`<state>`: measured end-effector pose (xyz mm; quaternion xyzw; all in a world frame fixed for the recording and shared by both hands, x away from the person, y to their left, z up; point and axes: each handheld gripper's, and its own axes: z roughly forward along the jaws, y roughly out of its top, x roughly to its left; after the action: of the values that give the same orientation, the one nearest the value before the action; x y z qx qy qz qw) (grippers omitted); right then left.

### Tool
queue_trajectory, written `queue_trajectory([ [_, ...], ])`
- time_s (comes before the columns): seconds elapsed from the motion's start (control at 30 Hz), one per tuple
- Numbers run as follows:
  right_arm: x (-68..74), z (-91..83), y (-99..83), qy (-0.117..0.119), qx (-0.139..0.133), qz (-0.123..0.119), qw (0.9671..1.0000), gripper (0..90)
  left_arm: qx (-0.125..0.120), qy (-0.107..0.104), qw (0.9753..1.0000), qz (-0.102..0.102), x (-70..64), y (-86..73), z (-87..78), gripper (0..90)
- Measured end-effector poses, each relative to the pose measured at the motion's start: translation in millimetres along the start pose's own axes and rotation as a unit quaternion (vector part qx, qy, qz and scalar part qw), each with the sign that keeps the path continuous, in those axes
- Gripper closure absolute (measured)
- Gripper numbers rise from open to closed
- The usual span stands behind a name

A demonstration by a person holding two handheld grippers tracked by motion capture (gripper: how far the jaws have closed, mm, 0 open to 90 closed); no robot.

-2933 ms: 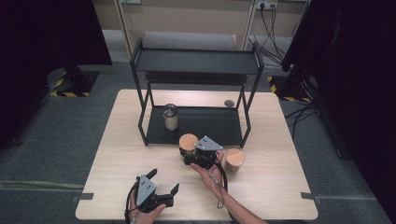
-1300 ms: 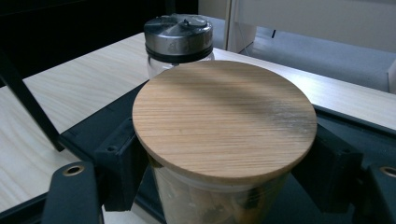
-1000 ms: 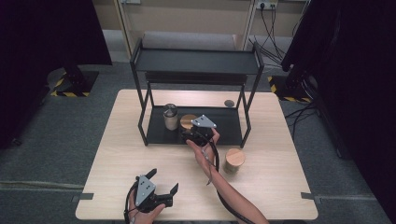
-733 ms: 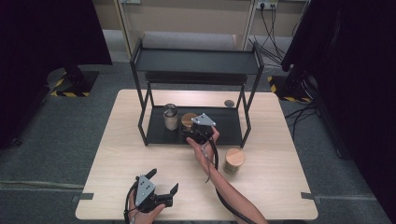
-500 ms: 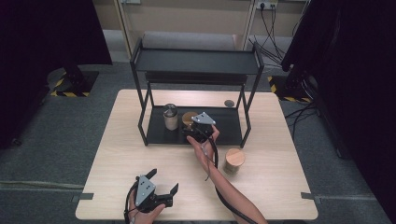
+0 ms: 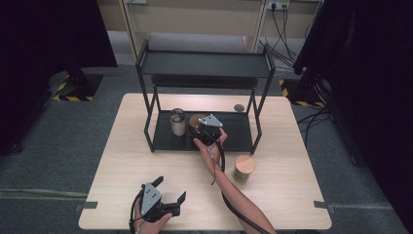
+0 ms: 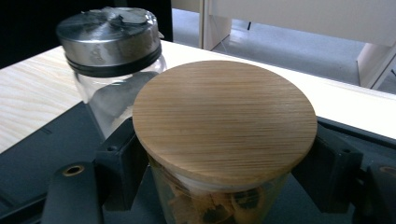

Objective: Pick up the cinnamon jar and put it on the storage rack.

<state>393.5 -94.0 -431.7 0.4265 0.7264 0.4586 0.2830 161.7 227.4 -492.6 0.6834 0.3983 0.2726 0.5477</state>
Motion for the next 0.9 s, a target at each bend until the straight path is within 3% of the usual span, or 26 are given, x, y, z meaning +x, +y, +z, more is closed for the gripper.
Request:
queue_trajectory([
  [0.9,3.0,16.2,-4.2,-0.004,0.001,0.014,0.9999,26.0,0.001,-0.003,1.0,0.002,-0.1,0.5,-0.2,2.8],
])
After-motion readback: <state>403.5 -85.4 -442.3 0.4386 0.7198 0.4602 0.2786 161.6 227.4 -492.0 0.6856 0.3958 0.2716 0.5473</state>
